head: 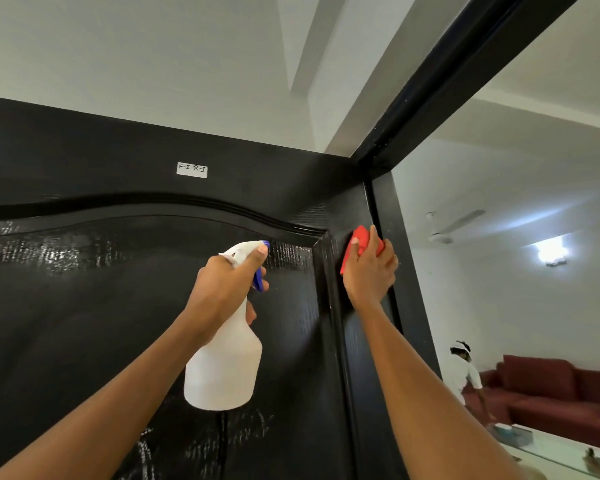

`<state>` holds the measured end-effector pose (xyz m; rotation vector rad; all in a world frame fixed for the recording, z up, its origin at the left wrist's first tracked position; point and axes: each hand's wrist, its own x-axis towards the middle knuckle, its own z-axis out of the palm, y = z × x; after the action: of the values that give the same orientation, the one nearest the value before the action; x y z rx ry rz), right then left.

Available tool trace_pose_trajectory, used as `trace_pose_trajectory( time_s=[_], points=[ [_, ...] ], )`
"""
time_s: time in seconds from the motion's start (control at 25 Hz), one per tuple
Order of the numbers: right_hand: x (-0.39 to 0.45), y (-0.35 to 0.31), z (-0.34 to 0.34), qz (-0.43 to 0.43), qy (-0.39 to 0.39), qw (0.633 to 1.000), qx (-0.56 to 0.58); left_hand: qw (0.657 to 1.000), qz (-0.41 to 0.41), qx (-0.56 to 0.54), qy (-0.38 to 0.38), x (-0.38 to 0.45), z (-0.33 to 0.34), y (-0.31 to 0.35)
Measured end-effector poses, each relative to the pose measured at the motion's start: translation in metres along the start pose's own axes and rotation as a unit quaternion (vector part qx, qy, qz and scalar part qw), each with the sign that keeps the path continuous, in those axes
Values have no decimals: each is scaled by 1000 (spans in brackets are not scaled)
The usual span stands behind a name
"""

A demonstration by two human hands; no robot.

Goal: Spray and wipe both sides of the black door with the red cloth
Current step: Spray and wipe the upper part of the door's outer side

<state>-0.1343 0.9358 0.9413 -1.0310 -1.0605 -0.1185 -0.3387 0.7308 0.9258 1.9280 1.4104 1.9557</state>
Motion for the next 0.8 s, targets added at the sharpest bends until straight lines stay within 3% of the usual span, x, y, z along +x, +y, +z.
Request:
trace_pose_trajectory(
  time_s=[0.12,0.28,0.36,0.52,0.8],
  points=[
    [12,-45,12,-111,4,994,23,1000,2,-13,12,12,4,7],
    [32,-35,17,-351,-4,936,-9,1000,4,-15,17,25,14,6],
    [52,-22,15,-341,2,940,-20,1000,4,-15,16,27,20,3],
    [88,-34,14,-194,-12,981,-1,1000,2,-20,9,31,27,0],
    [-14,45,15,-237,32,971,23,1000,-5,-22,-21,21,28,-3]
  ],
)
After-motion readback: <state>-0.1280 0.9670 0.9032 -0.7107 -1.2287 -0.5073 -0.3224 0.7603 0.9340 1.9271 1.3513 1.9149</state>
